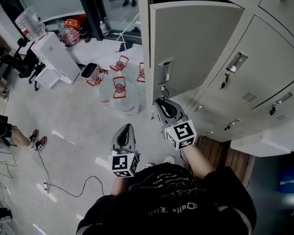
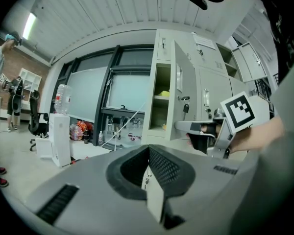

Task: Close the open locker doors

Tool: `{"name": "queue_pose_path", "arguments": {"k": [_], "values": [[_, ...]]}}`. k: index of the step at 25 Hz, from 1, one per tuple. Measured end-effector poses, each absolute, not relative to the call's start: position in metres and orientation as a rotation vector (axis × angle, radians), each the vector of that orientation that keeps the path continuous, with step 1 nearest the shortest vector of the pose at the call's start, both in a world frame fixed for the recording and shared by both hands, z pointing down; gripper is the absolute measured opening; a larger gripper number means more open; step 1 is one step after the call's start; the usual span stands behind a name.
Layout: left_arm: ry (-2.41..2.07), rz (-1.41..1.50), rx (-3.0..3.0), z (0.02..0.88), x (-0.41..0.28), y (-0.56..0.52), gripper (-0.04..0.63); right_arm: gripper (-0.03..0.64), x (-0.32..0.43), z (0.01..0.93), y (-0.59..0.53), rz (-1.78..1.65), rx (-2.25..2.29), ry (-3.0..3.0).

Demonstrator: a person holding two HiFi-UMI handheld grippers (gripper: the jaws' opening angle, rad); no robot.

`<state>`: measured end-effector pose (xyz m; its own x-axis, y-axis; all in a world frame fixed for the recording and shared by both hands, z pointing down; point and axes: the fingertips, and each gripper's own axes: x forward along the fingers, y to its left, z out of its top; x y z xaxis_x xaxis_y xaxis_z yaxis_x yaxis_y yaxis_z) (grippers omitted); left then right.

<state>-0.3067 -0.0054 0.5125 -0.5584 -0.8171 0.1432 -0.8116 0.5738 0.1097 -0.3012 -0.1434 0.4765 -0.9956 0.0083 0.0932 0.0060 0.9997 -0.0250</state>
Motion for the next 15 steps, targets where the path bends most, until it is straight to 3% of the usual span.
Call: {"name": "queue_pose_path", "arguments": {"k": [15], "values": [[-2.663, -0.053, 1.336, 0.503, -0.309, -0.017, 0.008, 0.020, -0.342, 0.478, -0.163, -0.026, -0.033, -2.981]]}}
